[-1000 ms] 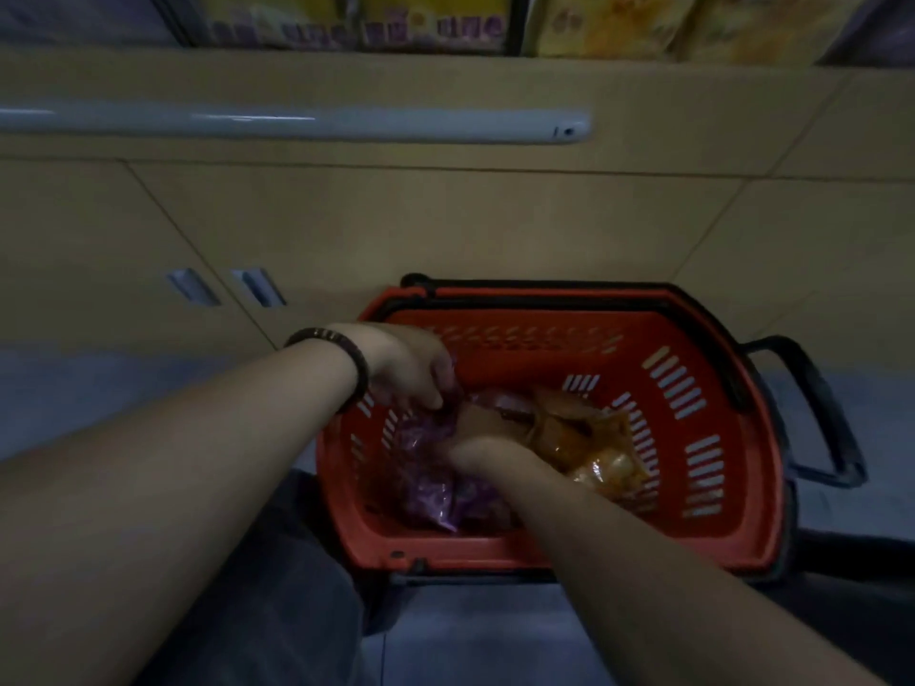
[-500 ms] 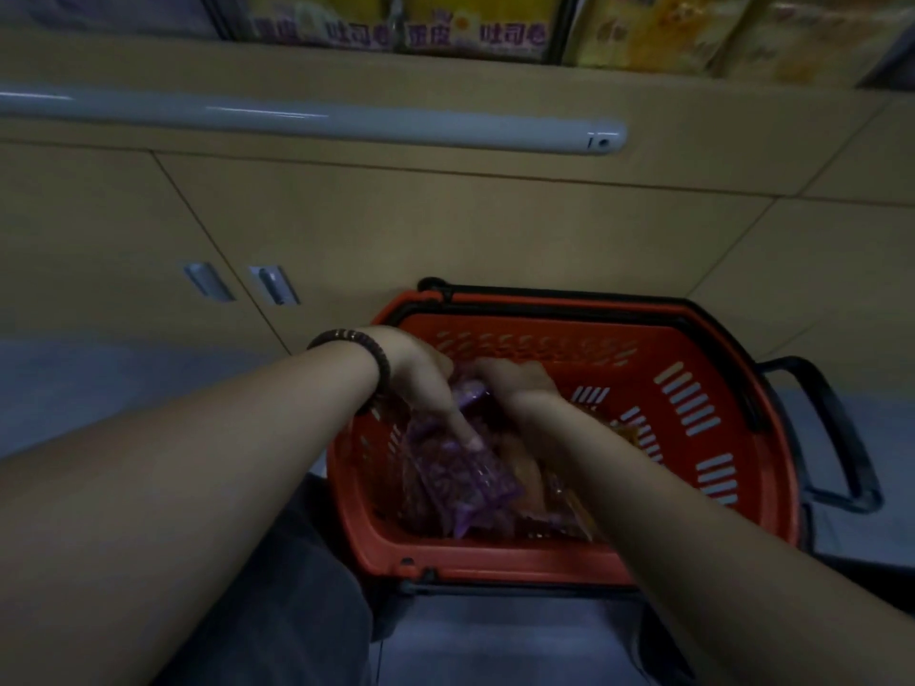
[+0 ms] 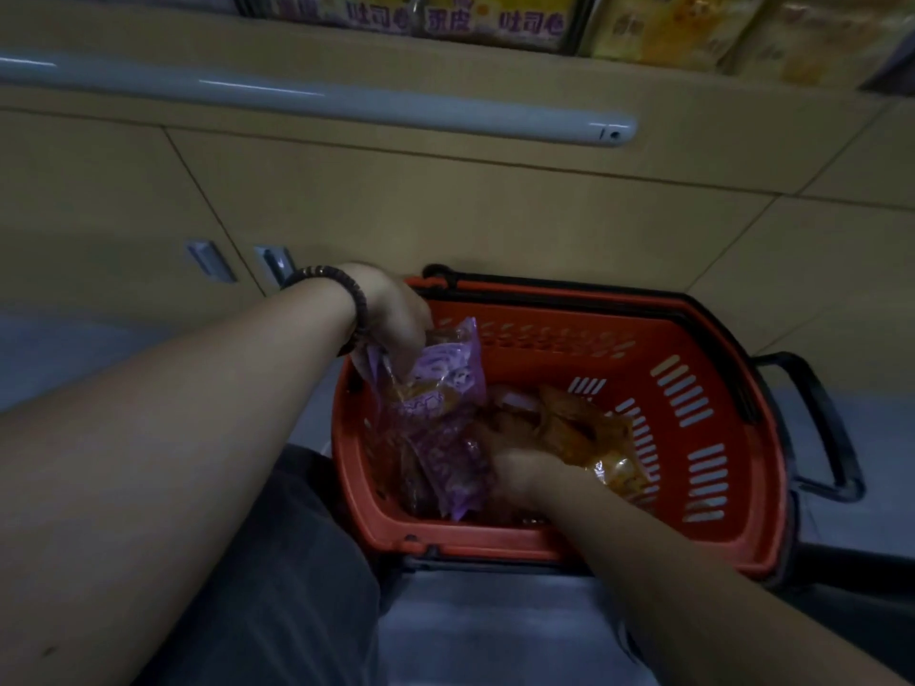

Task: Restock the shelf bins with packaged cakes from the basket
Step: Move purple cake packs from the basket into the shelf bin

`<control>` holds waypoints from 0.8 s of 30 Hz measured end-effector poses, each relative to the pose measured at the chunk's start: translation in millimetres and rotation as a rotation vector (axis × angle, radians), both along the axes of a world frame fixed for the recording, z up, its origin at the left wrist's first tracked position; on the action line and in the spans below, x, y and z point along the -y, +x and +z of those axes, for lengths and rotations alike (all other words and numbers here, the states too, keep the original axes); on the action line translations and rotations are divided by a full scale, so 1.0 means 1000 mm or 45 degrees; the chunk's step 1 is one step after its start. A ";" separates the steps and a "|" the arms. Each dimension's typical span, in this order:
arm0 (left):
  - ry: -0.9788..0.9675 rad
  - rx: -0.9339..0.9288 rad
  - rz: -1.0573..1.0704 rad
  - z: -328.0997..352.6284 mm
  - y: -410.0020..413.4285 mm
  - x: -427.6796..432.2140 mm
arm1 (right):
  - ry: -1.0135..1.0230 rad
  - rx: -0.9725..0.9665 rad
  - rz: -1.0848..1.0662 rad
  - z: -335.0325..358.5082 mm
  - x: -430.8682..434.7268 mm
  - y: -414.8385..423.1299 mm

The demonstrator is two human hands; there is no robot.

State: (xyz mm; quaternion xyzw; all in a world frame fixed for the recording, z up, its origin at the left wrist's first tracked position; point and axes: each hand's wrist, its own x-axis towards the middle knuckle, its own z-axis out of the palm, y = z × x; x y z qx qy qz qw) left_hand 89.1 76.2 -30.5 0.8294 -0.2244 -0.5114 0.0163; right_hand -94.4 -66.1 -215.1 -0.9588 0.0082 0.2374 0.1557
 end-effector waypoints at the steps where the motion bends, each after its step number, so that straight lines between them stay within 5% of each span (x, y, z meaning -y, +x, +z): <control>1: -0.001 0.026 0.002 -0.001 0.000 0.000 | -0.127 -0.024 0.092 -0.011 -0.003 0.002; 9: -0.080 0.100 0.228 0.003 0.001 0.005 | -0.412 -0.114 0.198 -0.016 -0.019 0.015; 14: -0.153 0.058 0.243 0.011 -0.002 0.009 | -0.277 -0.091 0.104 -0.015 -0.018 0.020; 18: -0.233 0.161 0.222 0.006 0.006 0.005 | 0.271 -0.006 -0.168 0.026 0.002 0.021; 24: -0.339 0.252 0.219 0.007 0.012 0.002 | 0.997 -0.207 -0.568 0.105 0.065 0.014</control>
